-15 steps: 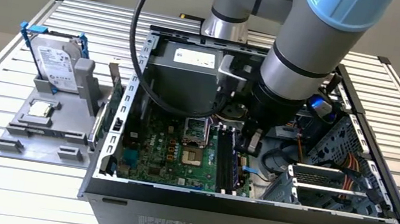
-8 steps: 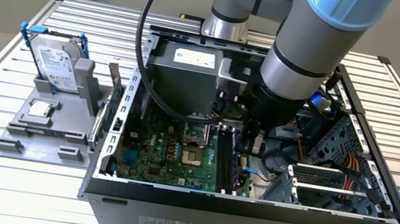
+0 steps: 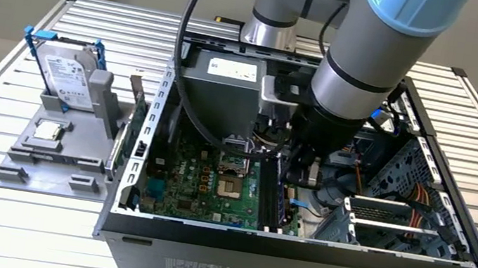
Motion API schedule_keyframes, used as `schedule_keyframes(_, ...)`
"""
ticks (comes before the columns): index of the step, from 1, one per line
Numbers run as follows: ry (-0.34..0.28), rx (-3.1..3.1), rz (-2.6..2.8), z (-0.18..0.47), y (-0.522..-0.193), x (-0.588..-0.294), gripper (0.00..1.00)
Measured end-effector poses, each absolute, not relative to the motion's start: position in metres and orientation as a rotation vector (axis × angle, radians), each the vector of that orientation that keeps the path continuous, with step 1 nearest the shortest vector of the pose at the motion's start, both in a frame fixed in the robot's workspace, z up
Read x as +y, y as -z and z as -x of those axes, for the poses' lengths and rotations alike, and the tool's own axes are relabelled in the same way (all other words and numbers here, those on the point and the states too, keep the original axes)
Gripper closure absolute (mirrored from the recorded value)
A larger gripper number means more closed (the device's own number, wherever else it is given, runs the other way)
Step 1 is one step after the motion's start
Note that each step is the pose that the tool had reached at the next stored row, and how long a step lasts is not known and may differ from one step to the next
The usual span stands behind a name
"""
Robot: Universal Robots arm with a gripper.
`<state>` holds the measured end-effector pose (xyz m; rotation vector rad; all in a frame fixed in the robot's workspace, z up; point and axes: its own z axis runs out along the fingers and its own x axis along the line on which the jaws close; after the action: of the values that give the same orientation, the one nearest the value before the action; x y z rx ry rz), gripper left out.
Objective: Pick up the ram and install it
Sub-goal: 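Press down the ram until it locks into place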
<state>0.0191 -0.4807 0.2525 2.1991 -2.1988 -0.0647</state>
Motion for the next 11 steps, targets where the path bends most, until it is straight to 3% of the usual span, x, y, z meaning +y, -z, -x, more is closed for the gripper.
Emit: schedule_keyframes(11, 0.064, -2.165, -2.232, -0.0198, -0.2495, -0.4813, 1.00)
